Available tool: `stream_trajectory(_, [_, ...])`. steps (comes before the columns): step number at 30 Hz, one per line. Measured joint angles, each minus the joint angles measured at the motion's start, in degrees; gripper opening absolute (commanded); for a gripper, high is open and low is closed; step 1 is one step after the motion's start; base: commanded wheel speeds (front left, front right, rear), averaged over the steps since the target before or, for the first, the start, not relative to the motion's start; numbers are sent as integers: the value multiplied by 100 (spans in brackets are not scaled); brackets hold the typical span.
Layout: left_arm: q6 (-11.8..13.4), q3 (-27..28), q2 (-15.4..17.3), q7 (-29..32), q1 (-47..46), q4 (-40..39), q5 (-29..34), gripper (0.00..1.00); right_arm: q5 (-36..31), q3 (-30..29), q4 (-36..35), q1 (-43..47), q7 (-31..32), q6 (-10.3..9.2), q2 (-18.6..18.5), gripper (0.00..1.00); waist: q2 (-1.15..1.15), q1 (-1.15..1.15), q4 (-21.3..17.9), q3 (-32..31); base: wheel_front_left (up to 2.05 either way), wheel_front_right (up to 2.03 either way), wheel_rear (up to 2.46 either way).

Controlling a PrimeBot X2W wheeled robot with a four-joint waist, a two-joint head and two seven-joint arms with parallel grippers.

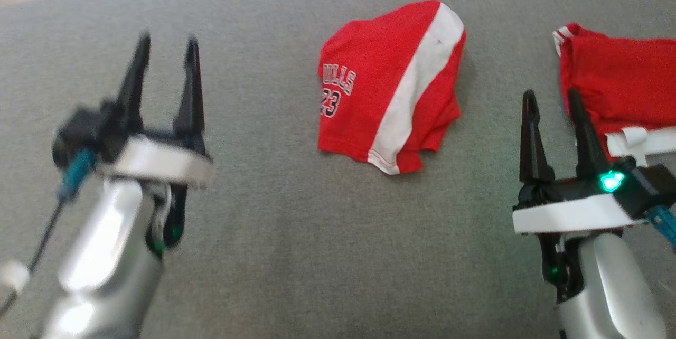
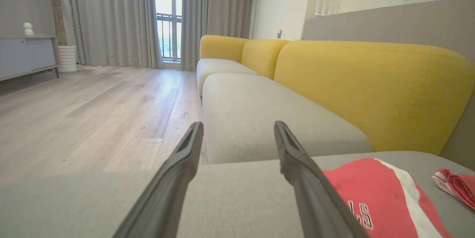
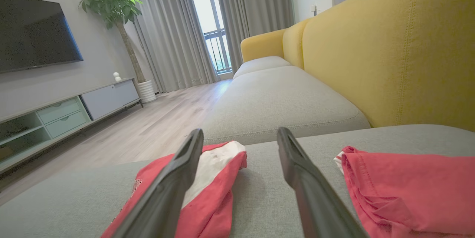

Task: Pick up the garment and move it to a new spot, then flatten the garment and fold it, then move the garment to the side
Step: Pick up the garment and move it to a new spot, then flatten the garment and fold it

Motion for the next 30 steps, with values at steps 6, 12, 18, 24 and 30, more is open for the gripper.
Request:
stream_trajectory(6, [233,74,-49,-112,1263,-566,8,100,-5,2,93,244,19,0,1,100,0,0,233,-295,0,0,0])
stream_trajectory(12, [294,328,-621,-130,2060,-1014,287,100,-46,0,121,263,65,0,1,100,0,0,370,-427,0,0,0])
stream_trajectory(18, [47,564,-767,-130,2126,-1035,738,100,-46,27,123,289,130,0,1,100,0,0,459,-434,0,0,0])
stream_trajectory(24, [-153,600,-971,-130,2106,-950,922,100,-200,-133,365,74,405,0,2,100,0,0,576,-297,0,0,0])
stream_trajectory(30, [-310,603,-1179,-130,1942,-758,1079,100,-260,-742,1162,-1012,1148,0,0,100,0,1,805,-55,0,0,0])
